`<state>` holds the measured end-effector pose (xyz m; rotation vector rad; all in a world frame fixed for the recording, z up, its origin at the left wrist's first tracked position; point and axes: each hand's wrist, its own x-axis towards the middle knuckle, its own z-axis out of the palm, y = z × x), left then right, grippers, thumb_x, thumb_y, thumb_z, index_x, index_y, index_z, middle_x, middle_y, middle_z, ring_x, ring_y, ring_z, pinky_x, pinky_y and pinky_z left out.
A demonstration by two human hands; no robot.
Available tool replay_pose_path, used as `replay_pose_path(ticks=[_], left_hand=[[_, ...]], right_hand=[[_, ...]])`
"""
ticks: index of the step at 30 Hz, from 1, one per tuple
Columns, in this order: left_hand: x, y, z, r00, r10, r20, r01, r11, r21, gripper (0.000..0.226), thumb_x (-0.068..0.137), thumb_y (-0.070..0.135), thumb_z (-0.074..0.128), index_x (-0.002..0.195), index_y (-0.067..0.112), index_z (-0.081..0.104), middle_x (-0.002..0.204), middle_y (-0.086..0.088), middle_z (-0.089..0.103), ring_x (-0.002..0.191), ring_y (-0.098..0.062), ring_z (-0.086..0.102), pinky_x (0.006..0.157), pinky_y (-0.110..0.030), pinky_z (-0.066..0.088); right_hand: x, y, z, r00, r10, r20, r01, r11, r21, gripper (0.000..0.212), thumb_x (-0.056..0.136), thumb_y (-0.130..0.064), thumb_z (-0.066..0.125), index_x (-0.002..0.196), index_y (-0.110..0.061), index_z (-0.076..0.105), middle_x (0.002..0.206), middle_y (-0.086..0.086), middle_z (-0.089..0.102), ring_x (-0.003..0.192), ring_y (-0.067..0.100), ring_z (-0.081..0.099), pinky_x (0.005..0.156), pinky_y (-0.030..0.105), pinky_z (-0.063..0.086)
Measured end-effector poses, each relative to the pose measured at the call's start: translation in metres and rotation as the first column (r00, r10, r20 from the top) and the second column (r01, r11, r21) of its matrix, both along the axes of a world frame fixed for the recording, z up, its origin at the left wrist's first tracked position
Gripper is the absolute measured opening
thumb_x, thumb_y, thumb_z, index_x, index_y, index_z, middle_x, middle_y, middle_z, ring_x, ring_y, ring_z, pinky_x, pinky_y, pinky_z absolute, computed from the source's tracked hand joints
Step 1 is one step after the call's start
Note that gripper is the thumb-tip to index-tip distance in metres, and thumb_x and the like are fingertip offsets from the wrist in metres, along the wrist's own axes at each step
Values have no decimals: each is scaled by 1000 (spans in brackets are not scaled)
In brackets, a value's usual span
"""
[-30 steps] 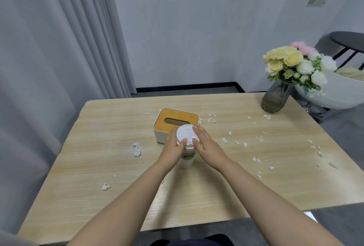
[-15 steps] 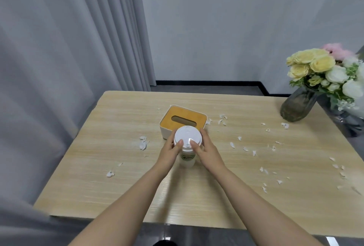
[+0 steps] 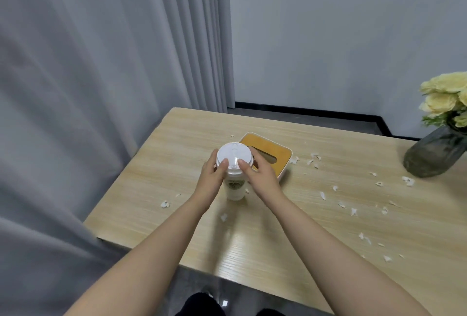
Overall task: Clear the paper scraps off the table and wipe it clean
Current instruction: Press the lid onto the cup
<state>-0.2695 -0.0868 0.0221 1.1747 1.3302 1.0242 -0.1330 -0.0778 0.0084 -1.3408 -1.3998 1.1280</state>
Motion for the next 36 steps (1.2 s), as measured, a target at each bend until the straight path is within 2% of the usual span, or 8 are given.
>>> replay_pose_path(ticks=[2,5,8,12,16,21,29,36], left_hand=[[-11,3,5,1000,29,9,-29,1000,9,19,80,45,50,95,54,57,105,13,60,97,-13,54,84,-34,45],[-30,12,8,994,96,53,-97,995,27,22,95,24,50,96,45,56,89,24,63,87,-4,55,79,-28,45],[-47,24,11,987,142,76,-143,990,5,24,98,18,45,108,39,53,100,23,57,89,4,53,73,-22,45],[-78,52,5,983,160,94,-156,987,-40,31,97,20,44,126,27,53,123,5,58,106,-10,56,79,-27,49],[-110,89,2,963,244,118,-232,967,-101,43,96,24,50,137,19,41,135,-3,50,120,-21,51,87,-32,49],[-151,147,3,937,303,173,-282,950,-135,39,93,25,56,127,11,44,132,-6,52,116,-19,53,78,-26,49],[-218,245,-1,949,232,214,-199,966,-164,25,94,24,55,118,15,52,130,-3,56,119,-16,54,87,-32,47],[-243,320,-10,963,168,208,-136,978,-158,23,95,26,53,116,18,58,128,-5,59,121,-19,54,82,-28,42]], right_hand=[[-11,8,6,1000,25,-17,-25,1000,7,37,91,-30,60,127,-24,54,121,-4,61,113,10,54,90,24,43],[-29,20,12,998,65,-4,-65,998,19,45,90,-32,60,132,-21,49,127,-5,56,117,10,50,98,28,41],[-47,30,21,996,91,8,-91,995,44,39,92,-27,59,129,-18,51,114,-9,56,107,8,49,88,21,38],[-76,54,24,994,109,15,-110,992,55,32,92,-24,59,123,-20,54,105,-10,57,107,15,53,88,26,42],[-109,88,26,995,101,12,-101,994,31,31,92,-25,58,123,-23,54,102,-14,55,100,9,49,87,24,40],[-152,144,26,996,87,-27,-86,996,20,21,91,-25,61,103,-39,51,97,-22,58,96,6,54,81,19,42],[-207,241,17,995,67,-67,-68,998,-14,31,91,-31,60,121,-30,56,115,-14,62,112,8,55,90,23,43],[-237,310,6,996,-2,-89,3,1000,9,23,90,-26,61,112,-34,58,110,-12,65,106,8,59,91,24,47]])
